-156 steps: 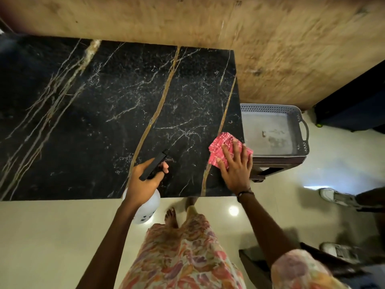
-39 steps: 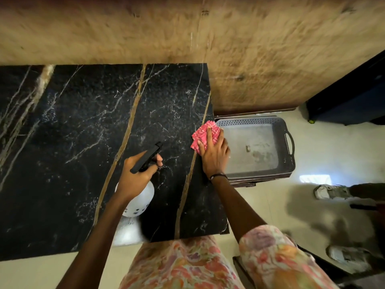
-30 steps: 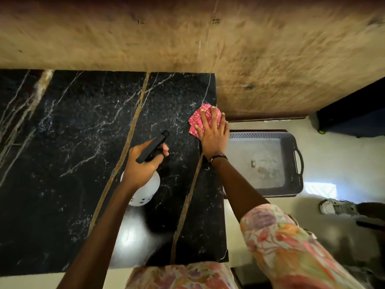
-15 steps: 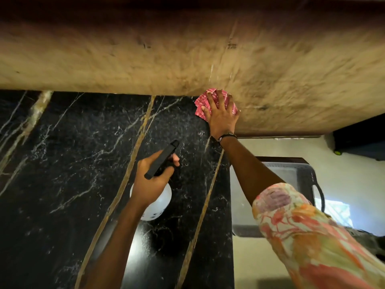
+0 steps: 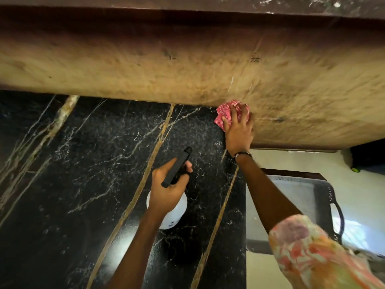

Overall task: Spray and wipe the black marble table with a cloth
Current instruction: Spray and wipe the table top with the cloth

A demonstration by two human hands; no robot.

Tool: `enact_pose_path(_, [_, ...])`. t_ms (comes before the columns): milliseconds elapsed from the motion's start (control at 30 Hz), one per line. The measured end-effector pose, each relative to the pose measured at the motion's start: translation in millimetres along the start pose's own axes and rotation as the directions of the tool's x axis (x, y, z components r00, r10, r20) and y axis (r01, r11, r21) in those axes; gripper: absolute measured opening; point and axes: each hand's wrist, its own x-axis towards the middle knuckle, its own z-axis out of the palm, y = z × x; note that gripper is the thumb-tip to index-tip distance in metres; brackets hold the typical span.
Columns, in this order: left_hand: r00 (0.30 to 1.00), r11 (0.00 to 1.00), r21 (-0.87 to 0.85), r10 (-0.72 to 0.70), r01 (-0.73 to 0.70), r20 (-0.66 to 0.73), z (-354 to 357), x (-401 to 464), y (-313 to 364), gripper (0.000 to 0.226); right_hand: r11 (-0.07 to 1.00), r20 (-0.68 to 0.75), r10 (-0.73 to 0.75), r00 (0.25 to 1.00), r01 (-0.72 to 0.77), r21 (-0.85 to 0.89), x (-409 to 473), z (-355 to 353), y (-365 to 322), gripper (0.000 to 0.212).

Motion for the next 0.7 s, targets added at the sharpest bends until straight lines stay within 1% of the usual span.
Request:
enact_pose_path(100, [1.0,1.0,0.01,0.006,-0.006,-0.008,-1.5,0.6,-3.1,0.022,1.0,-0.027,-0.015,1.0,0.016,0.011,-32.9,7.8,8.7,0.055])
enact_pose_path(200, [1.0,1.0,-0.01,0.018,-0.018,0.0,-3.3,0.3,-1.1,0.021,1.0,-0.008,0.001,1.0,-0.001,-0.009,-50.9,12.2,10.9,0.056])
enact_pose_path(267, [1.0,1.0,-0.027,0.007,-0.007,0.001,-5.3,0.0,0.9,0.019,1.0,0.003,0.007,1.0,-0.007,-0.02,-44.6,8.3,5.5,0.056])
enact_pose_path(367, [1.0,0.998,-0.063,-0.014,0.015,0.01,-12.4,-2.5,1.4,0.018,0.999,0.074,0.002,0.997,0.002,-0.054,-16.5,0.2,-6.3,0.057])
enact_pose_path(433, [1.0,0.997,-0.07,-0.025,0.025,0.002,-21.8,-7.2,0.4,0.021,0.996,0.113,-0.026,0.993,0.035,-0.079,3.5,-4.1,-16.4,0.057])
enact_pose_path(500, [0.999,0.998,-0.059,-0.024,0.022,-0.034,-36.9,-12.5,-3.2,0.026,0.991,0.154,-0.046,0.987,0.064,-0.116,13.9,-6.6,-30.8,0.056])
enact_pose_path(533, [0.998,0.998,-0.06,-0.019,0.016,-0.054,-44.9,-15.0,-5.7,0.025,0.988,0.176,-0.06,0.983,0.083,-0.129,14.8,-6.9,-38.1,0.056])
enact_pose_path(633, [0.993,0.998,-0.064,-0.027,0.02,-0.111,-79.1,-19.7,-13.7,0.019,0.974,0.214,-0.17,0.962,0.197,-0.115,7.3,-3.9,-72.1,0.056])
enact_pose_path(700, [0.987,0.997,-0.066,-0.046,0.037,-0.152,-104.9,-21.3,-19.8,0.025,0.957,0.237,-0.242,0.941,0.272,-0.105,2.7,0.4,-101.1,0.056])
